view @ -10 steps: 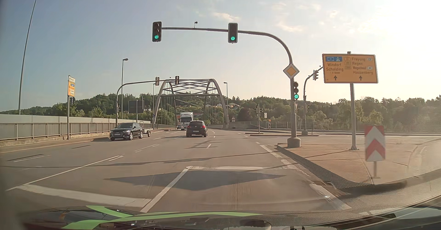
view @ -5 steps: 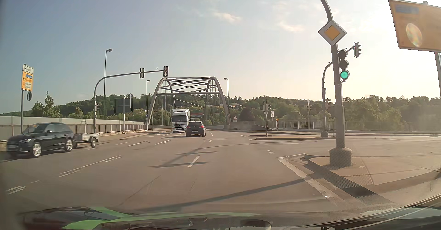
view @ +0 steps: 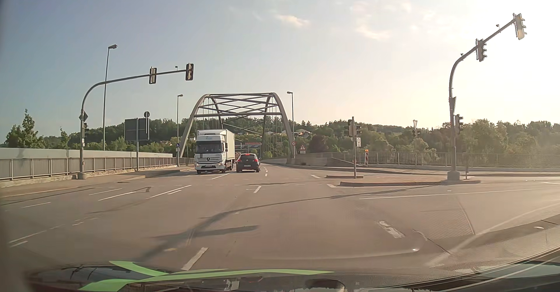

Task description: Follow the waypoints while adhering to traffic rules and regulations

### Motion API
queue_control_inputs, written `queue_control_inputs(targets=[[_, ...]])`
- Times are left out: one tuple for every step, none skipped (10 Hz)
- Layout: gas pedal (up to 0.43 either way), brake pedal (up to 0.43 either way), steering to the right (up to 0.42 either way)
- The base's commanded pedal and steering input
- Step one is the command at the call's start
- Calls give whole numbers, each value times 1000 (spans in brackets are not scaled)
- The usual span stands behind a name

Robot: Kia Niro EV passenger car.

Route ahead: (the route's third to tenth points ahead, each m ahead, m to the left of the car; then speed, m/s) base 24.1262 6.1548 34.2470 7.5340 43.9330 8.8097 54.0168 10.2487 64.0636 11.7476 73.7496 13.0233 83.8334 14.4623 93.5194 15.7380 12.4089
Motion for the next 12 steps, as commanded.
queue_control_inputs(targets=[[118, 0, -16], [98, 0, -16], [39, 0, -16], [0, 0, -16], [0, 0, -16], [0, 0, -15], [0, 0, -15], [0, 0, -15], [8, 0, -15], [20, 0, -15], [20, 0, -15], [39, 0, -15]])
